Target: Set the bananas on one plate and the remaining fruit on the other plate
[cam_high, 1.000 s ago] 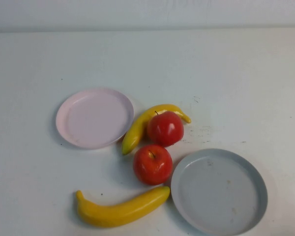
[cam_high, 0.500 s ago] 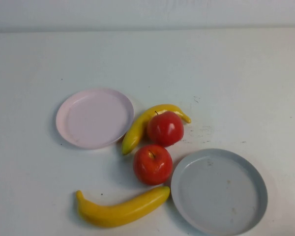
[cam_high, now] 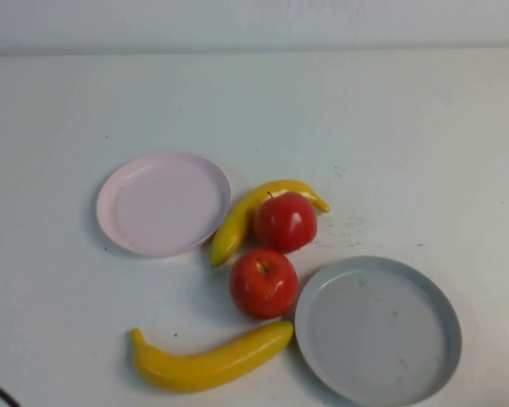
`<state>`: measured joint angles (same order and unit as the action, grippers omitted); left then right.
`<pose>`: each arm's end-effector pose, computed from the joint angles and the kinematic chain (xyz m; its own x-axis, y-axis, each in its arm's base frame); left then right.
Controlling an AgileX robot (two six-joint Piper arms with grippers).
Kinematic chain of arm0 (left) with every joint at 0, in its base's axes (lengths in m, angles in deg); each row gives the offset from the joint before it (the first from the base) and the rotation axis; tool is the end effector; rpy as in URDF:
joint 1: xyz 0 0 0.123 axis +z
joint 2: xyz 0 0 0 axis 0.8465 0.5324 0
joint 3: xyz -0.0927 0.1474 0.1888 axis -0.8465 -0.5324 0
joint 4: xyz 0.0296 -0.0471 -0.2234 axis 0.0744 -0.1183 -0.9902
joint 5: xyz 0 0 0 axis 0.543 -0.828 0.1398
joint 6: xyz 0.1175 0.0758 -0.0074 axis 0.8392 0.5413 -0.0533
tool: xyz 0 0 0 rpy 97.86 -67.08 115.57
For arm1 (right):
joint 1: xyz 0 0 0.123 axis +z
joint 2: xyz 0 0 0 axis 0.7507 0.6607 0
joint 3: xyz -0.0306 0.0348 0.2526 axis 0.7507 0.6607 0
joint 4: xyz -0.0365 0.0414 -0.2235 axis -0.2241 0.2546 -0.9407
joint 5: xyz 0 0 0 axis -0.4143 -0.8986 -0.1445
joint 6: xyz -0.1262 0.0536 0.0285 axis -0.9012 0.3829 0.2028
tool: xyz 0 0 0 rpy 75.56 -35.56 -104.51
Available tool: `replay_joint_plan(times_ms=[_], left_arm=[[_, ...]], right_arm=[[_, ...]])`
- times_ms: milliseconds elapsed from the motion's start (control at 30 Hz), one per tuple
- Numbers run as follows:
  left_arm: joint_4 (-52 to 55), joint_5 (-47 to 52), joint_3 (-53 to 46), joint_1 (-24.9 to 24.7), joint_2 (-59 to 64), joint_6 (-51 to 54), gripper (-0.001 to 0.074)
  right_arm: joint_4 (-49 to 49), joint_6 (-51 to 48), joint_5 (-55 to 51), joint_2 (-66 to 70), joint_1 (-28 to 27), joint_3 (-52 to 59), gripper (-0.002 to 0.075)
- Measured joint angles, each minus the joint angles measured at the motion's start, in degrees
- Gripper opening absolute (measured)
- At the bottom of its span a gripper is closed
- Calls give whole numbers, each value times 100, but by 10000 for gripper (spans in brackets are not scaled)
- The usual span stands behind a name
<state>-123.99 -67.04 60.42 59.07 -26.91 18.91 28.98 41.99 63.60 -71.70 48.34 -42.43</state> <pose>0.1202 -0.0250 0.2309 -0.2540 -0.4836 -0.8376 0.0547 0.8575 -0.5116 0.1069 0.0026 0.1611 -0.2726 0.0092 -0.9621 -0.0144 0.9998 0.0136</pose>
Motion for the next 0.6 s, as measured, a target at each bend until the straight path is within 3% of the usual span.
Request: replay_joint_plan(times_ms=[167, 300, 500, 600], left_arm=[[-63, 698, 858, 0, 1301, 930, 0], [-773, 810, 1243, 0, 2144, 2536, 0], [-3499, 820, 1661, -56, 3594, 5848, 0], [-4585, 735, 1877, -385, 4360, 7036, 0]], right_arm=[[0, 0, 0, 0, 0, 0, -16], [0, 0, 0, 0, 0, 0, -16], [0, 0, 0, 0, 0, 0, -16], [0, 0, 0, 0, 0, 0, -15]])
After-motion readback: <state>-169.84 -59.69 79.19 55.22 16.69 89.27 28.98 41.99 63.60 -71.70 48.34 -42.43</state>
